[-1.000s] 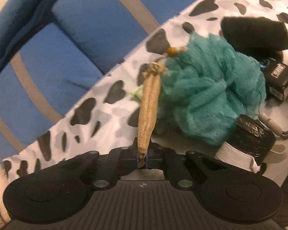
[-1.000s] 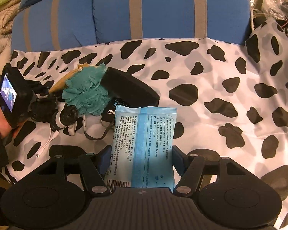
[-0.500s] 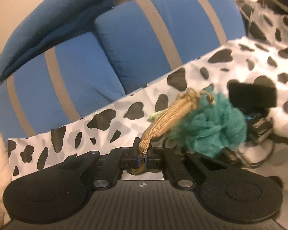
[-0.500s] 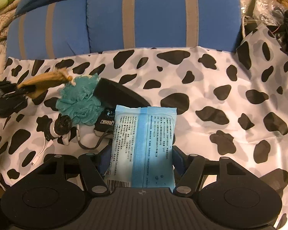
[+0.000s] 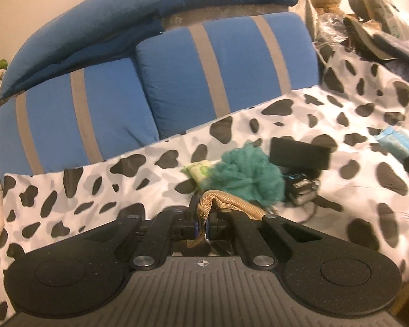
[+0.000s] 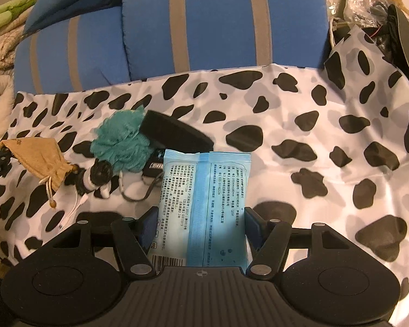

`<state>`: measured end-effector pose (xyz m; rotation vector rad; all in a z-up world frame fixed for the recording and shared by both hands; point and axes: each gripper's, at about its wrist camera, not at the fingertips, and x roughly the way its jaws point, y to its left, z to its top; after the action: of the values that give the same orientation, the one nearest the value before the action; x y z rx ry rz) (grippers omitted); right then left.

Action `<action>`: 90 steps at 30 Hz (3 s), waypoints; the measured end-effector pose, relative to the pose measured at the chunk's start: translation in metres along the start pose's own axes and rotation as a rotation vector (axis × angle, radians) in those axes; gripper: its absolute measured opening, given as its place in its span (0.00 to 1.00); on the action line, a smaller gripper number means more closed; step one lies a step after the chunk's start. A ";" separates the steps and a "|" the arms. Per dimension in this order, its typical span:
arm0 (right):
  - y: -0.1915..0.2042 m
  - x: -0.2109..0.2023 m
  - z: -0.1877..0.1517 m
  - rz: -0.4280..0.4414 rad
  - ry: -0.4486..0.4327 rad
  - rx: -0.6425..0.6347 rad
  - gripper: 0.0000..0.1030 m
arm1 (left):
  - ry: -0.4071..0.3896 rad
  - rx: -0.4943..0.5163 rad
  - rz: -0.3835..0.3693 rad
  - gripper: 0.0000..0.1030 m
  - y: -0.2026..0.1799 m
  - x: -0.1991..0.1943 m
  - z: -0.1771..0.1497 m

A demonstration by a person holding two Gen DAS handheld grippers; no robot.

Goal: Organize soft objects
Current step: 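Carry the wipes pack and burlap pouch into the cardboard box with both tools, then return both tools to the sheet and grasp the white earphone cable with the left tool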

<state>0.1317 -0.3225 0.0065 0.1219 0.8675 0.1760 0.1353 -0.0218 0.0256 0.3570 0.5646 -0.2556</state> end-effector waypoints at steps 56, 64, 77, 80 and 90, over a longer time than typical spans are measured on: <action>0.096 -0.058 -0.149 0.116 0.381 -0.171 0.66 | 0.400 -0.100 -0.239 0.08 -0.093 -0.117 -0.096; 0.096 -0.057 -0.147 0.108 0.378 -0.178 0.99 | 0.442 -0.086 -0.189 0.58 -0.095 -0.111 -0.097; 0.094 -0.053 -0.146 0.077 0.392 -0.174 1.00 | 0.489 -0.081 -0.174 0.59 -0.096 -0.105 -0.102; 0.094 -0.053 -0.145 0.070 0.393 -0.171 1.00 | 0.488 -0.082 -0.172 0.59 -0.096 -0.105 -0.102; 0.092 -0.053 -0.143 0.048 0.379 -0.158 1.00 | 0.497 -0.097 -0.167 0.59 -0.093 -0.102 -0.102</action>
<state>-0.0209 -0.2383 -0.0296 -0.0410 1.2244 0.3187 -0.0270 -0.0518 -0.0212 0.2791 1.0951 -0.3009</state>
